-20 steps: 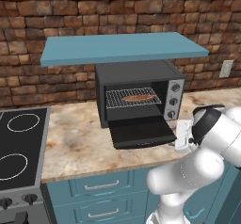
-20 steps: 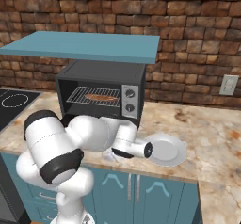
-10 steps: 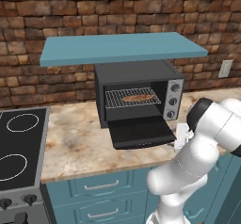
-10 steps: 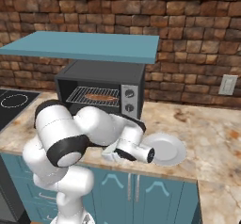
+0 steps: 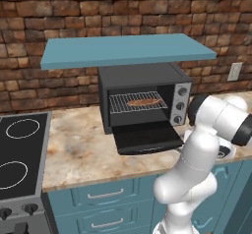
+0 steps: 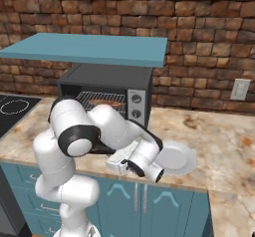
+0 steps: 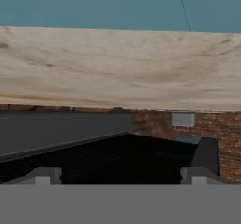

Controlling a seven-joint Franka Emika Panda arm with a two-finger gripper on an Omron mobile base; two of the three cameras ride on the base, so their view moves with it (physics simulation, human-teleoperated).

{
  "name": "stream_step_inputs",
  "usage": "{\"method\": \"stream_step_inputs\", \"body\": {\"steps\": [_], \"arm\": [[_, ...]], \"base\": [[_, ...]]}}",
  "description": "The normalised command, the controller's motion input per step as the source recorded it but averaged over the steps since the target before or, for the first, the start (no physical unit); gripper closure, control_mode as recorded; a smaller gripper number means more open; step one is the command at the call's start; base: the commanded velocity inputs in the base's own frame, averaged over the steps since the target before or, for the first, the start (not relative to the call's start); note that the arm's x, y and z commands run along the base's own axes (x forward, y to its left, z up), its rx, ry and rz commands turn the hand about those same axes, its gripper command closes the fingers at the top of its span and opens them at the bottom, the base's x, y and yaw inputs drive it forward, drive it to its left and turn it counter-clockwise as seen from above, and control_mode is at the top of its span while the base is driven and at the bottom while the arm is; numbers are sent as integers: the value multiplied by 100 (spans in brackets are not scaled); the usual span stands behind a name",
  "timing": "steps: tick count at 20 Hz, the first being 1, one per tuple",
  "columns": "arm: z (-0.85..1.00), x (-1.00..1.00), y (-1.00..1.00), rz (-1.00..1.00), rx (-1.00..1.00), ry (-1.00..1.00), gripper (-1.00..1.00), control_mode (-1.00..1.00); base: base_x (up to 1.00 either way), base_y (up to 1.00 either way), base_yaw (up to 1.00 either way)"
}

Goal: Pull the toaster oven rack outwards. Pick up the baguette from the plate and place it on the toaster oven rack. Close the toaster oven door fully and set the temperature to the lowest setting.

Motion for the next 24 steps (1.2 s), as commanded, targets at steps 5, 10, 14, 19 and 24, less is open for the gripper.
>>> {"method": "stream_step_inputs", "body": {"steps": [5, 10, 14, 19, 24], "arm": [[85, 2, 99, -15, 0, -3, -100, -100], [81, 29, 100, -17, 0, 0, -100, -100], [72, 41, 89, -22, 0, 0, -100, -100], [80, 40, 52, -24, 4, 0, -100, -100], [70, 54, 33, -24, 4, 0, -100, -100]], "base": [[0, 0, 0], [0, 0, 0], [0, 0, 0], [0, 0, 0], [0, 0, 0]]}}
